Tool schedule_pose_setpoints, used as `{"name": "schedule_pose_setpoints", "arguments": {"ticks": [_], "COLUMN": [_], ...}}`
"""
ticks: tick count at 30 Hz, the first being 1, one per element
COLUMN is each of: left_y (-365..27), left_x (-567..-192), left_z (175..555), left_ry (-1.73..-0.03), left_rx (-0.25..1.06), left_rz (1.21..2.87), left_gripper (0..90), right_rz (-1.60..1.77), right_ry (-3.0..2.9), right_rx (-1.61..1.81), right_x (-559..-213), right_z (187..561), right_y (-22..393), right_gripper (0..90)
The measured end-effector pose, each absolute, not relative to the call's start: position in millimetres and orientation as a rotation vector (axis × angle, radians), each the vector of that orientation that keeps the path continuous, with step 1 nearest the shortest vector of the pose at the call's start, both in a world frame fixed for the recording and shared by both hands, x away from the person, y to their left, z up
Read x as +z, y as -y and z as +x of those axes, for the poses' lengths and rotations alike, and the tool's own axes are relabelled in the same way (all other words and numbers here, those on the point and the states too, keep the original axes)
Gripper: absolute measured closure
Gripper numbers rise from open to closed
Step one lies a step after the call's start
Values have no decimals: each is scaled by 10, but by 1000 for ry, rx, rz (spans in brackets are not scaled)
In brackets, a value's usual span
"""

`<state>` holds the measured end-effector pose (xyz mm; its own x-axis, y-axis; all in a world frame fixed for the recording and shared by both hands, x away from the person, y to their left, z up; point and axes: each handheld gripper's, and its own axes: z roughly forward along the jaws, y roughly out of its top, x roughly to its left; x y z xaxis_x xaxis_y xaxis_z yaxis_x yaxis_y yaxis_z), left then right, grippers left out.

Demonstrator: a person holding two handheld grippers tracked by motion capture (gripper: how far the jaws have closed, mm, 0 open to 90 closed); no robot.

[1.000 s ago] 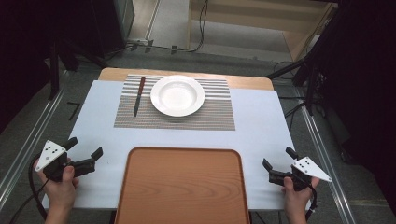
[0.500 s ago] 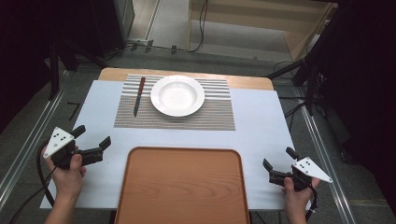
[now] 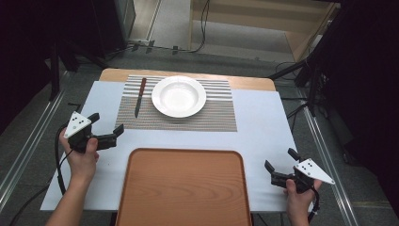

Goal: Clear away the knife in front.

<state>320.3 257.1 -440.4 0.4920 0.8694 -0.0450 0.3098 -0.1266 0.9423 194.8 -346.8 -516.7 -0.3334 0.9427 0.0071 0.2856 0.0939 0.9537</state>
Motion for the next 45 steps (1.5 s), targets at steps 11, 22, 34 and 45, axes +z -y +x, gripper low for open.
{"name": "schedule_pose_setpoints", "arguments": {"ticks": [11,22,34,45], "left_y": [-2485,-2413,-2347,-2262], "left_x": [-4434,-4521,-4565,-4576], "left_z": [3472,3798,4103,4385], "left_ry": [-1025,-1075,-1126,-1192], "left_rx": [641,586,571,575], "left_rz": [1685,1682,1700,1699], "left_gripper": [21,29,38,132], "right_rz": [1216,1216,1223,1223], "right_ry": [-1709,-1705,-1697,-1696], "right_rx": [1263,1259,1266,1269], "right_x": [-5168,-5168,-5168,-5170], "right_z": [1949,1948,1945,1944], "right_y": [3467,3462,3474,3479], "right_gripper": [0,0,0,0]}}
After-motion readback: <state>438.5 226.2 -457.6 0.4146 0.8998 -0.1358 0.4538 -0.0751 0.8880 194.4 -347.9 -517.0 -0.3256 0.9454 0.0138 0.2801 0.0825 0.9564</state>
